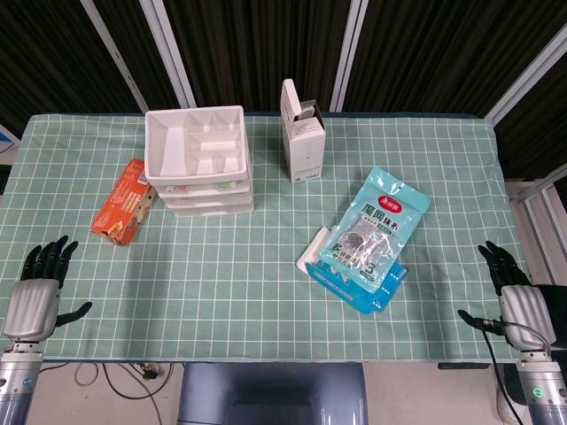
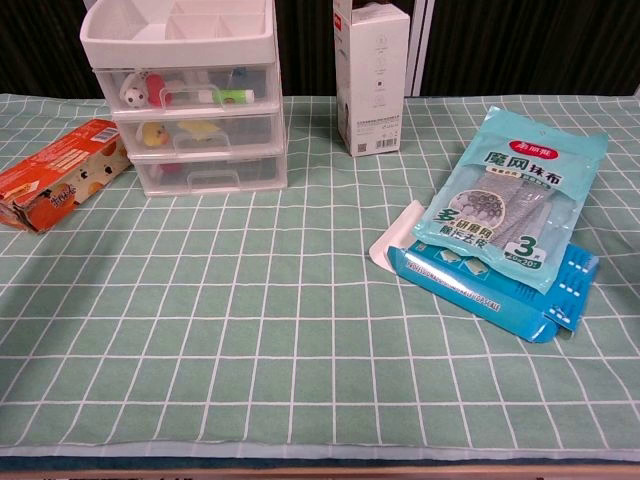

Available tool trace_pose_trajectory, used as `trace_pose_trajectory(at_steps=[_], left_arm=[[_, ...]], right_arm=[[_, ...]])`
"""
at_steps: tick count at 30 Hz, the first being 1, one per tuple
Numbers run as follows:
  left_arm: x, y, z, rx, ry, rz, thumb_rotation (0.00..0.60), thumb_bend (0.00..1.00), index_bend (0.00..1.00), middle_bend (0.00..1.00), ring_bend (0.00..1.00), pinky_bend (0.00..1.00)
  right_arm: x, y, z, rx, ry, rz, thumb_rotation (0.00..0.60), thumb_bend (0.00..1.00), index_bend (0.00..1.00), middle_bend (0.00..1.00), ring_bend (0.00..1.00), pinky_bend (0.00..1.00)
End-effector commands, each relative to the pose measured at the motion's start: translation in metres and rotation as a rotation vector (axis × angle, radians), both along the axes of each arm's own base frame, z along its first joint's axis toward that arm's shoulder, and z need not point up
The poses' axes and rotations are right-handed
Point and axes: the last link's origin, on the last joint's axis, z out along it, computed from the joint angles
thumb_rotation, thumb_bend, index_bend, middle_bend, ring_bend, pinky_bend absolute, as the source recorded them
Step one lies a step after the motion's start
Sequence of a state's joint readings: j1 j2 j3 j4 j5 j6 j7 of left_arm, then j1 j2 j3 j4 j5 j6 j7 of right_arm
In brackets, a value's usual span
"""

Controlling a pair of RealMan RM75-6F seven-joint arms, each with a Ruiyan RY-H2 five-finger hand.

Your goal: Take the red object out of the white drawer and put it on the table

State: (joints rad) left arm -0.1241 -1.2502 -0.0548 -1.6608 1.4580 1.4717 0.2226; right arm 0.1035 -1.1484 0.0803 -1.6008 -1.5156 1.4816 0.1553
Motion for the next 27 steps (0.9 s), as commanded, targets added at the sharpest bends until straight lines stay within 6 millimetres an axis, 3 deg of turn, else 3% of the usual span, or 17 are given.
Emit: trace_pose_trajectory(at_steps=[1,20,22,24,27], left_arm=[[0.000,0.000,0.000,0.000,-0.001,0.000,0.600,0.06,0.00,0.00,0.00,0.00],[0.003,0.001,-0.001,-0.015,-0.026,-0.001,0.600,0.05,0.00,0.00,0.00,0.01],[0.007,0.003,0.000,-0.015,-0.041,-0.006,0.600,0.08,0.00,0.05,0.05,0.12],[0.014,0.009,0.002,-0.006,-0.056,-0.023,0.600,0.17,0.00,0.33,0.34,0.46],[0.027,0.021,0.005,0.011,-0.098,-0.050,0.600,0.30,0.00,0.67,0.71,0.78]], right_arm=[[0.000,0.000,0.000,-0.001,0.000,0.002,0.600,0.04,0.00,0.00,0.00,0.22],[0.001,0.001,0.000,0.002,0.000,-0.001,0.600,0.04,0.00,0.00,0.00,0.22],[0.001,0.002,0.000,0.003,0.000,-0.001,0.600,0.04,0.00,0.00,0.00,0.22],[0.000,0.002,0.000,0.003,-0.004,-0.004,0.600,0.04,0.00,0.00,0.00,0.22],[0.000,0.001,0.000,0.005,-0.008,-0.006,0.600,0.04,0.00,0.00,0.00,0.22]])
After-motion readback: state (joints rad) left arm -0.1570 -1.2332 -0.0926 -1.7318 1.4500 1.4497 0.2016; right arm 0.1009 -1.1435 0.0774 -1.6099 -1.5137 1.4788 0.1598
